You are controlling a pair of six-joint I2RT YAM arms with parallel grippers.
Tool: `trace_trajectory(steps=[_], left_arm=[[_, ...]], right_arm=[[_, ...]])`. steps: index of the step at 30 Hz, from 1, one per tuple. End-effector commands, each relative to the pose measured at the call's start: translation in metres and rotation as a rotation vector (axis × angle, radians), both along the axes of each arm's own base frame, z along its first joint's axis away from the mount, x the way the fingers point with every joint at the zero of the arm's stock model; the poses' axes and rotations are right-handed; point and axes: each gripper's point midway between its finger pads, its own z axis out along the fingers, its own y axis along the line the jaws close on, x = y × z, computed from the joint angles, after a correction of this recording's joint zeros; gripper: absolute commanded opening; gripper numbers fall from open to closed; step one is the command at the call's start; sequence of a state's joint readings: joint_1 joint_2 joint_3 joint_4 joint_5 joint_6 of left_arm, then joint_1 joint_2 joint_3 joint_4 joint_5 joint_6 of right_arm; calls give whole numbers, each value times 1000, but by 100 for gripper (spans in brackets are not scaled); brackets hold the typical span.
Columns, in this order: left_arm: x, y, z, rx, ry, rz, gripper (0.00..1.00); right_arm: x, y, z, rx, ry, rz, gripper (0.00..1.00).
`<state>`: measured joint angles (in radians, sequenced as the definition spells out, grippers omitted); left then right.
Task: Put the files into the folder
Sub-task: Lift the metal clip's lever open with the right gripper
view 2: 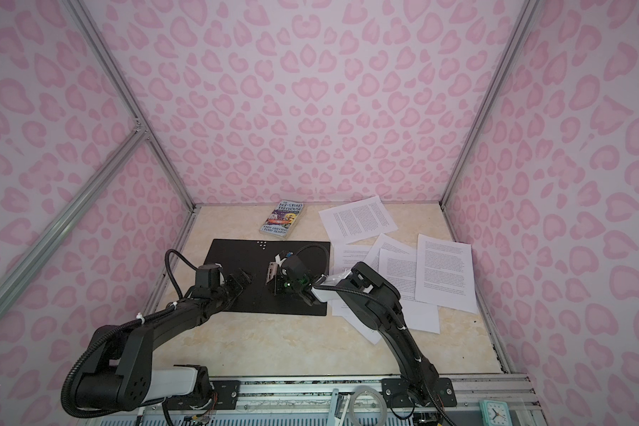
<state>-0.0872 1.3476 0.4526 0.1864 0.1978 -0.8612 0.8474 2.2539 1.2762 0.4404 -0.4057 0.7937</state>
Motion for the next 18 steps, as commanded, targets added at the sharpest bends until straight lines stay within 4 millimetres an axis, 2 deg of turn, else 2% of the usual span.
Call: trace_trajectory(steps=[1,2,5,8,11,18], left_arm=[[-18,9,-21,47,108,25,100],[-18,10,-21,48,109,25,99],[-19,10,-23,53,118,27,99],[-19,11,-22,53,115,29,99],[-19,10,-21,50,113,26,99],[-18,8,-19,40,106,16,99]], right_arm=[[-14,-35,-50,-191,128,-37,0],[-11,-30,-38,-172,108,-26,0],[-6,-18,2,-127,32,17,22],[-4,-19,28,-136,-40,28,37],[-8,-22,33,-142,-54,39,38],[-15,-24,18,-174,-41,48,38]])
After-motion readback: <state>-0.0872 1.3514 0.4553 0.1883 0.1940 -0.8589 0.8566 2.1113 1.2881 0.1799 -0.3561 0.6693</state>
